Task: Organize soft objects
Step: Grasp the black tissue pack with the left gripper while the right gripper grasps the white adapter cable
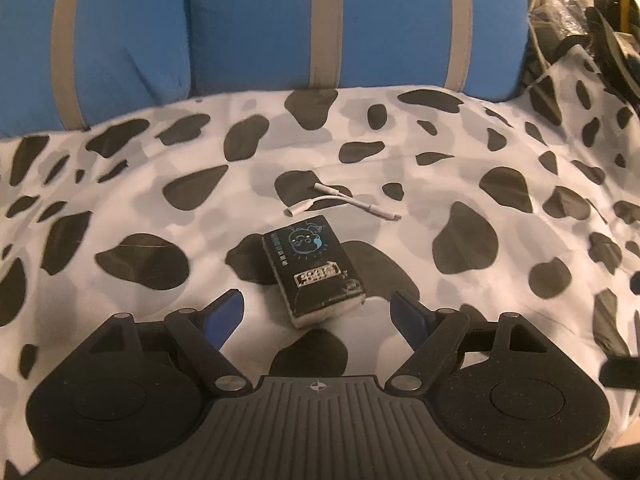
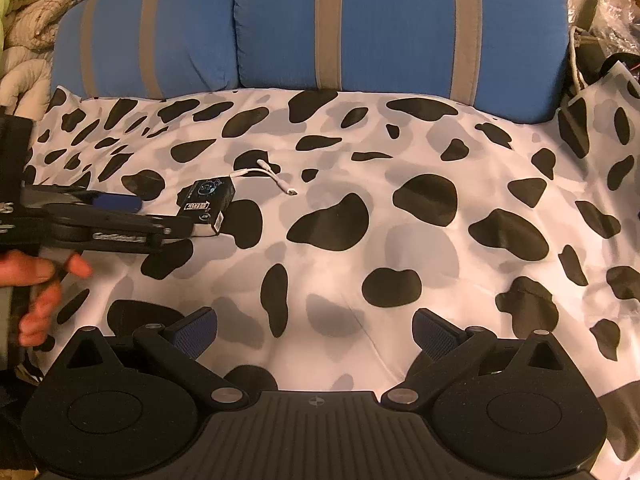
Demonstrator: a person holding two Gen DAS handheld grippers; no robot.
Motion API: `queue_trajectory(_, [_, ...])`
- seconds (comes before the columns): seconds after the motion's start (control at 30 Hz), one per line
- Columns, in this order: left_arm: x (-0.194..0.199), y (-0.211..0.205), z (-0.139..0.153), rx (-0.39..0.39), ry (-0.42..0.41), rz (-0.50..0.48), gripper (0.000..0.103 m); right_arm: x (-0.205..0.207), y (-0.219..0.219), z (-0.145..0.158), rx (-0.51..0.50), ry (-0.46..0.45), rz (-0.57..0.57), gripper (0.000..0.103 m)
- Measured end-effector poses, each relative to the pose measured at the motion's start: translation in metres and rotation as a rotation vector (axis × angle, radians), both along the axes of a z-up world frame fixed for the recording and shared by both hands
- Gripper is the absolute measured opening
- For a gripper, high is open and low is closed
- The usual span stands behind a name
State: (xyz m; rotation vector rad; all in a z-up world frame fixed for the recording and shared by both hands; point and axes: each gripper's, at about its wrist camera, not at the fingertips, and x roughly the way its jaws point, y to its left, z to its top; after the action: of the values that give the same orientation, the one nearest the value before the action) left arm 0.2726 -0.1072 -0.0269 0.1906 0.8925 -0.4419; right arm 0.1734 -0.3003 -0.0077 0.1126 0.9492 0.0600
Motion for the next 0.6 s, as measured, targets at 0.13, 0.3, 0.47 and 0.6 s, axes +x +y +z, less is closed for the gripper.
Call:
queue_trajectory(0.13, [0.015, -0.007, -0.008, 0.000, 0.014, 0.027, 0.080, 0.006, 0.001, -0.001, -0.001, 0.003, 0.007, 0.103])
queue_trajectory(0.3, [0.031, -0.012, -0.019, -0.014, 0.042, 0.067, 0.080, 0.010, 0.002, -0.003, -0.002, 0.008, 0.017, 0.103])
queue_trajectory(0.47, [0.038, -0.016, -0.030, 0.021, 0.064, 0.085, 0.055, 0.013, 0.003, -0.005, -0.008, 0.012, 0.017, 0.103])
queue_trajectory(0.6, [0.036, -0.012, -0.029, 0.038, 0.071, 0.087, 0.050, 0.017, 0.005, -0.007, -0.020, 0.016, 0.021, 0.103])
